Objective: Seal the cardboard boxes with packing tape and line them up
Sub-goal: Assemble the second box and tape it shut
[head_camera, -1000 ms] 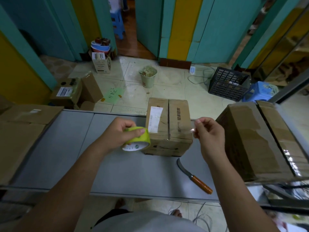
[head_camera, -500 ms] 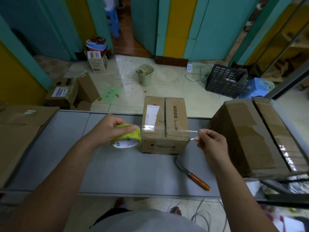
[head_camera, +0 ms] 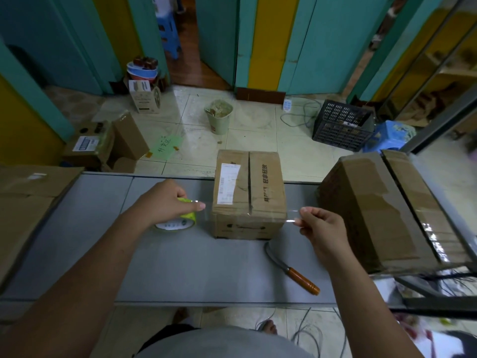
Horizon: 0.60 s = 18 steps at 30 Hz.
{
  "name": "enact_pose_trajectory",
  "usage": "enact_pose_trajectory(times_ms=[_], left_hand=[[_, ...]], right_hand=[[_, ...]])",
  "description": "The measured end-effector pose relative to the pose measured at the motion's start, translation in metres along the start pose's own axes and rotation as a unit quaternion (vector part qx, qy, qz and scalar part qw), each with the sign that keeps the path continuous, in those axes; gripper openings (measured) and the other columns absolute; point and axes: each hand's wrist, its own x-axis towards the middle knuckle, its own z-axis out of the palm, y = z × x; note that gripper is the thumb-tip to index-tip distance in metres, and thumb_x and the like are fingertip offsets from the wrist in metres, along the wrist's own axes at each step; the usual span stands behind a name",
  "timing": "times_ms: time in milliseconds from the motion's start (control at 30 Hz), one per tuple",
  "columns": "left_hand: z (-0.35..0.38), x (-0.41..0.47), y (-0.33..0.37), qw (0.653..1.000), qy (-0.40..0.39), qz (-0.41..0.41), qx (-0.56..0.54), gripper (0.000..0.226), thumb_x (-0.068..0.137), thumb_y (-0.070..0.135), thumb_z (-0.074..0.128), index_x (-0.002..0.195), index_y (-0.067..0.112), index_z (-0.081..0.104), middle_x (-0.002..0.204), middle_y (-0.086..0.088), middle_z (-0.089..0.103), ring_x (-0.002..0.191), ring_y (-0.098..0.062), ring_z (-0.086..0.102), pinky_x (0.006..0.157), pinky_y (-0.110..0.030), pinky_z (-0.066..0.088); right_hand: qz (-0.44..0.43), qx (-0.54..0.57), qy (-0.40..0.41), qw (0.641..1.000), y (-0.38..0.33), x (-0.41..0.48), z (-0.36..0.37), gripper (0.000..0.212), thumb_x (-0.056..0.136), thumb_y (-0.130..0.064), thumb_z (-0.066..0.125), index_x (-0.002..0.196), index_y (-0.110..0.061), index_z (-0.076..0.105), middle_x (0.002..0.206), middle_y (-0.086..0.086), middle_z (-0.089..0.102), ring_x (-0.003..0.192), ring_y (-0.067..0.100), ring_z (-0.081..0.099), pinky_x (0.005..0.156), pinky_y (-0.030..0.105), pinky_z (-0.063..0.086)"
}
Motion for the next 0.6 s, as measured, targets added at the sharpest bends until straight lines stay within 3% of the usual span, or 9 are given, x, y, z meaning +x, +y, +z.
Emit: enact_pose_trajectory(times_ms=[333,467,600], left_hand=[[0.009,0.017,-0.01,0.999,-0.032,-0.01,-0.035,0.068,0.075,0.067,0.085,0.054,0.024,0.037,0.057,-0.001,0.026,0.048,-0.014,0.027,0.057,-0.033,0.023],[0.013,0.021,-0.011,0.997,-0.049,-0.025,-0.049,0.067,0.076,0.063,0.087,0.054,0.022,0.039,0.057,-0.002,0.026,0.048,-0.016,0.028,0.057,-0.032,0.025],[0.021,0.024,-0.017,0.996,-0.06,-0.039,-0.058,0.065,0.076,0.063,0.088,0.057,0.021,0.041,0.057,-0.002,0.027,0.049,-0.016,0.031,0.057,-0.032,0.026]], right_hand=[[0.003,-0.023,0.006,1.0,0.019,0.013,0.001,0.015,0.099,-0.017,0.069,0.101,-0.003,0.073,0.08,0.01,0.076,0.071,0.013,0.074,0.066,0.029,0.057],[0.038,-0.015,0.01,0.999,0.029,0.02,0.001,0.016,0.098,-0.021,0.072,0.098,-0.006,0.075,0.091,0.016,0.076,0.084,0.023,0.073,0.071,0.034,0.056],[0.101,-0.003,0.001,0.995,0.033,0.022,0.006,0.023,0.094,-0.027,0.077,0.109,-0.009,0.074,0.1,0.01,0.079,0.098,0.022,0.074,0.078,0.038,0.05]])
